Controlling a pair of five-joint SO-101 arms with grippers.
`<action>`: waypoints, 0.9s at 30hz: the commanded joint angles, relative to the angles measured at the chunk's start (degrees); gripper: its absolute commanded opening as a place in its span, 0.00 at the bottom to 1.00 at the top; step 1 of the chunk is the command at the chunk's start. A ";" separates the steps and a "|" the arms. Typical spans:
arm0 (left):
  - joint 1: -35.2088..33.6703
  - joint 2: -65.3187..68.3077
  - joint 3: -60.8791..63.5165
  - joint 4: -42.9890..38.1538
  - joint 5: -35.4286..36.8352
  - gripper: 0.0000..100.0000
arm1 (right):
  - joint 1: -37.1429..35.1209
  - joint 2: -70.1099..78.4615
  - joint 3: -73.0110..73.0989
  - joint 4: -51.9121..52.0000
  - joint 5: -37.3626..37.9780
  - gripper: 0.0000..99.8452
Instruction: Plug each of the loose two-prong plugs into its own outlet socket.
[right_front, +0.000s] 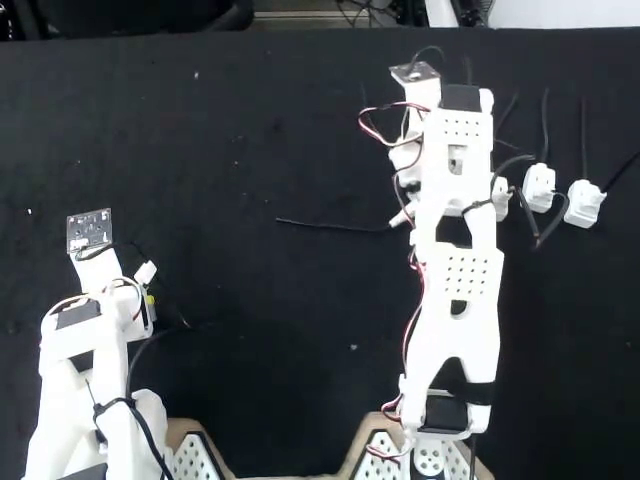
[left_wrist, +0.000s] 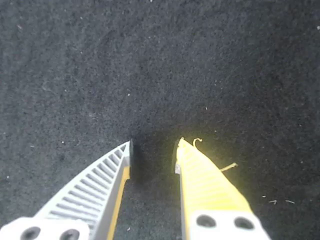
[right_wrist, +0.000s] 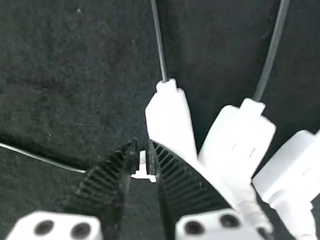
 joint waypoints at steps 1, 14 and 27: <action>0.75 -0.79 0.04 -0.70 0.44 0.16 | 1.23 -0.66 -4.35 1.58 0.18 0.02; 0.75 -0.79 0.04 -0.70 0.44 0.16 | -0.62 3.47 -2.42 1.76 10.11 0.13; 0.75 -0.79 0.04 -0.70 0.44 0.16 | -2.64 7.60 -9.80 2.55 1.32 0.01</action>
